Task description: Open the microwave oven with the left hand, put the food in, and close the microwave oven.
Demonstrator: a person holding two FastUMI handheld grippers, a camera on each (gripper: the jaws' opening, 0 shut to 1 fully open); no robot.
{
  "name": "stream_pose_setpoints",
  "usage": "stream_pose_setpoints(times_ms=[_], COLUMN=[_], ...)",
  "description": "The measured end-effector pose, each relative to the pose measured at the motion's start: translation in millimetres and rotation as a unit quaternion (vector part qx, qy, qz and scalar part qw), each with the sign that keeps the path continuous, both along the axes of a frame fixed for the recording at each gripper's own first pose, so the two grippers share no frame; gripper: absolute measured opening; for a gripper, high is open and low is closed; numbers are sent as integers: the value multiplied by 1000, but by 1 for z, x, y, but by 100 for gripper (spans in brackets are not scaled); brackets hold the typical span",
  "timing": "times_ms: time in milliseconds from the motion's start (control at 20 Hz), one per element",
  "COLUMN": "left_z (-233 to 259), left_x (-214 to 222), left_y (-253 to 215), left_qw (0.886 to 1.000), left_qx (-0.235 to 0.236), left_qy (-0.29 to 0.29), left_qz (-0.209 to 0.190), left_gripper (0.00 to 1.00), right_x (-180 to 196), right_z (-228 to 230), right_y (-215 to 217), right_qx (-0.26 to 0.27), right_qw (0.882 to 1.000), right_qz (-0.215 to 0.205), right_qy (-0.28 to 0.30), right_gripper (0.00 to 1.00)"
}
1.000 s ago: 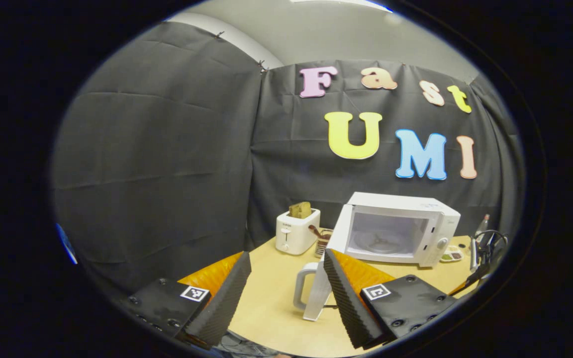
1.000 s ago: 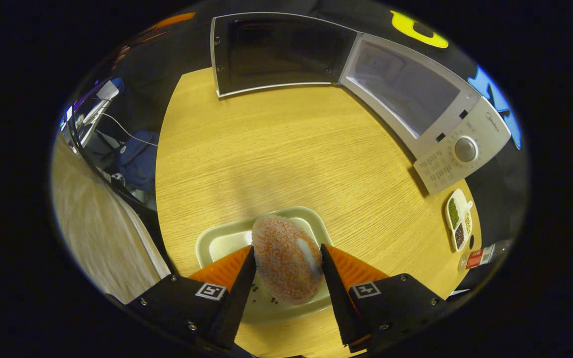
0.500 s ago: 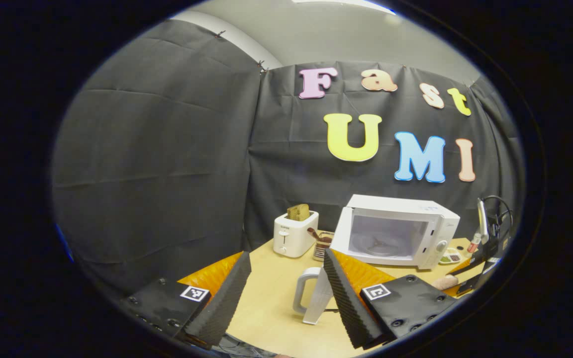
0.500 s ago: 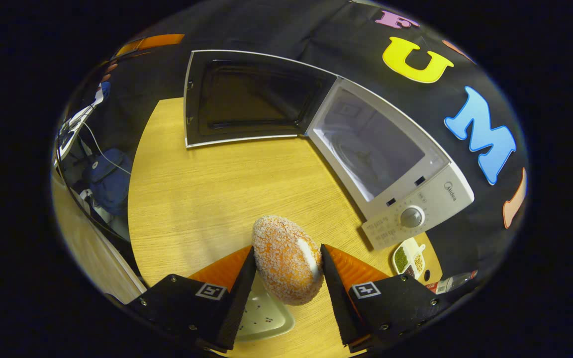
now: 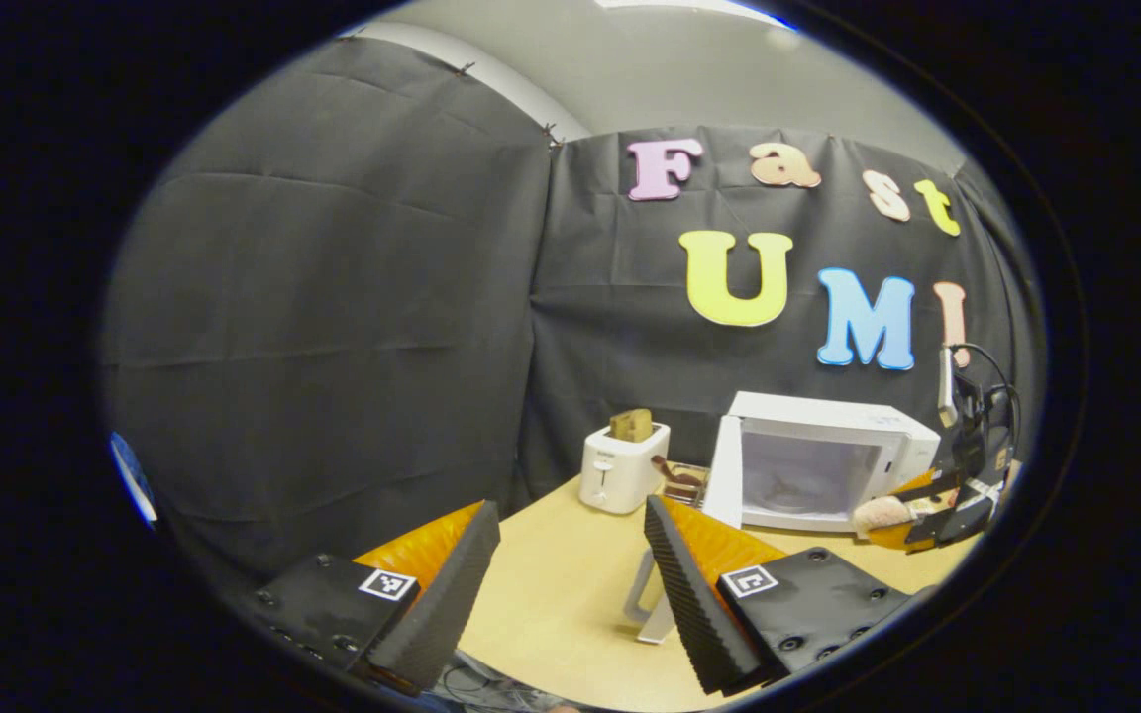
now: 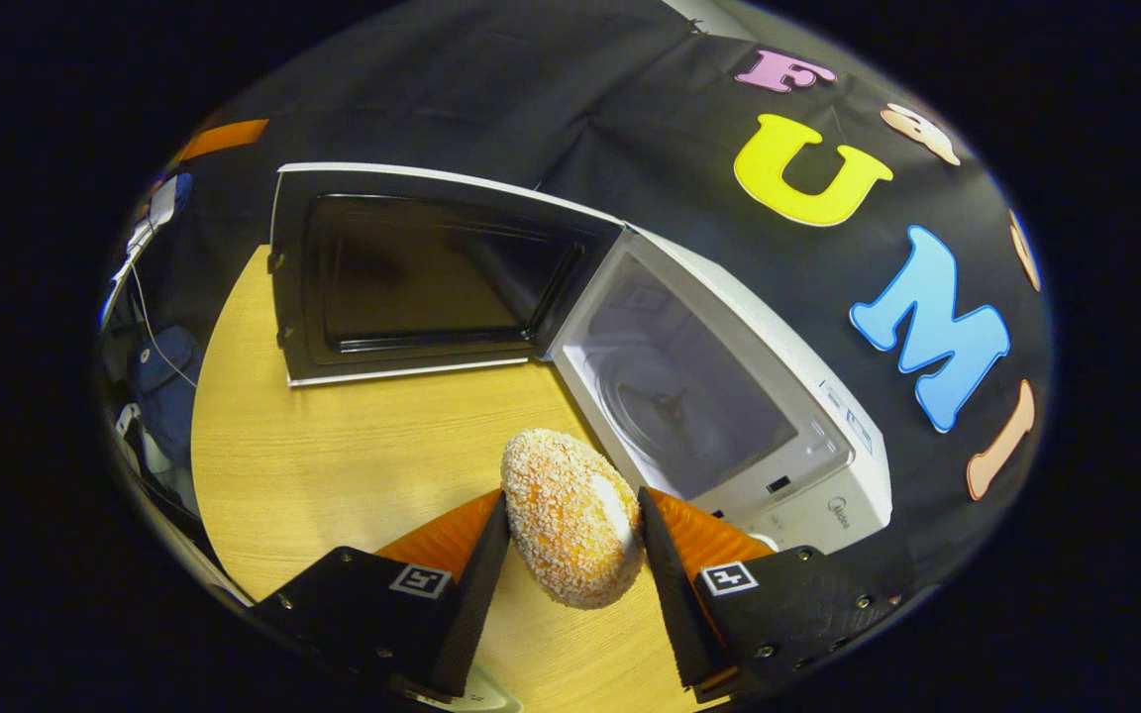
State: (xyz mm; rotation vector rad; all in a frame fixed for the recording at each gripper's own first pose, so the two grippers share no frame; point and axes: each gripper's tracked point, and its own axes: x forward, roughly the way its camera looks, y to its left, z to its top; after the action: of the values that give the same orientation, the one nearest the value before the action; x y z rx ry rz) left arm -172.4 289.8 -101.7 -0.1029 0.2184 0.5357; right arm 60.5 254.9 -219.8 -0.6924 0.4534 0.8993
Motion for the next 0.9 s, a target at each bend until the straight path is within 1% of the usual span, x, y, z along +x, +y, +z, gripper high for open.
stream_pose_setpoints(times_ms=[50, 100, 200, 350, 400, 500, 700, 800, 850, 900], left_z=[-1, -1, -1, -3, -4, -4, -5, -7, -9, -11], left_x=[-2, -5, -11, -20, -22, -29, -35, -38, -40, -45], left_y=[3, 6, 11, 19, 21, 26, 29, 31, 33, 34], left_qw=[1000, 1000, 1000, 999, 999, 999, 997, 996, 995, 995], left_qx=[0, 0, 2, 5, 7, 9, 8, 4, 2, -1], left_qy=[2, 3, 7, 14, 15, 18, 27, 33, 35, 36], left_qz=[5, 8, 17, 30, 35, 46, 71, 83, 89, 95], left_gripper=[98, 94, 94, 98, 96, 98, 98, 94, 98, 98], right_x=[9, 16, 33, 57, 64, 78, 102, 115, 121, 126], right_z=[1, 6, 6, 9, 8, 4, -12, -19, -24, -29], right_y=[5, 11, 20, 35, 40, 49, 68, 73, 76, 77], right_qx=[3, 7, 13, 15, 14, 11, -3, -14, -18, -21], right_qw=[1000, 1000, 999, 997, 997, 996, 994, 992, 991, 991], right_qz=[-2, -4, -12, -15, -15, -13, -13, -10, -11, -14], right_qy=[-10, -18, -36, -69, -79, -92, -109, -124, -129, -131], right_gripper=[77, 77, 77, 77, 76, 77, 76, 77, 76, 76])
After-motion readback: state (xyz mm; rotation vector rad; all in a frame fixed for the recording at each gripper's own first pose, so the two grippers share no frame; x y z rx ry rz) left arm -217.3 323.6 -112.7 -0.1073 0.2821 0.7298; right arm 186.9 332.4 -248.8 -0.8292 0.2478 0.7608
